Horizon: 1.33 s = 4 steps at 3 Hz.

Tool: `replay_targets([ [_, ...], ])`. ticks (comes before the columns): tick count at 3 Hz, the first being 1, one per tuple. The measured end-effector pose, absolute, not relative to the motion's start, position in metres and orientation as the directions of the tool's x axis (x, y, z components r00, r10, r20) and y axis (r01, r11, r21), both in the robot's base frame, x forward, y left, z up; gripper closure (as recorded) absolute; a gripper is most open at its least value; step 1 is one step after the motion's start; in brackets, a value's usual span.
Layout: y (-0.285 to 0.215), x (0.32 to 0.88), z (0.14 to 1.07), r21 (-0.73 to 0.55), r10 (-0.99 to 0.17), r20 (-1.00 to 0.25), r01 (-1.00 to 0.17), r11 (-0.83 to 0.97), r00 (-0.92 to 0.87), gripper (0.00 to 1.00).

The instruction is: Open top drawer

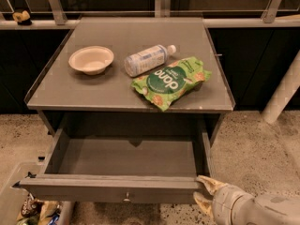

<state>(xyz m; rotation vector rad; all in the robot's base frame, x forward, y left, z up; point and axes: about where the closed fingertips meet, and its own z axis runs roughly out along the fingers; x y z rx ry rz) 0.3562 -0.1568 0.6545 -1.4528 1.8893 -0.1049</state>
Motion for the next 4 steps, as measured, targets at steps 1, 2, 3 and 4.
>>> replay_targets([
  [1, -0.156, 0.356, 0.655, -0.478, -0.863, -0.497, -0.803, 0.356, -0.087, 1.0],
  [2, -0.157, 0.348, 0.652, -0.468, -0.861, -0.498, -0.806, 0.362, -0.097, 1.0],
  [3, -0.157, 0.348, 0.653, -0.468, -0.861, -0.499, -0.806, 0.362, -0.097, 1.0],
  [4, -0.157, 0.34, 0.651, -0.459, -0.86, -0.5, -0.809, 0.368, -0.107, 1.0],
])
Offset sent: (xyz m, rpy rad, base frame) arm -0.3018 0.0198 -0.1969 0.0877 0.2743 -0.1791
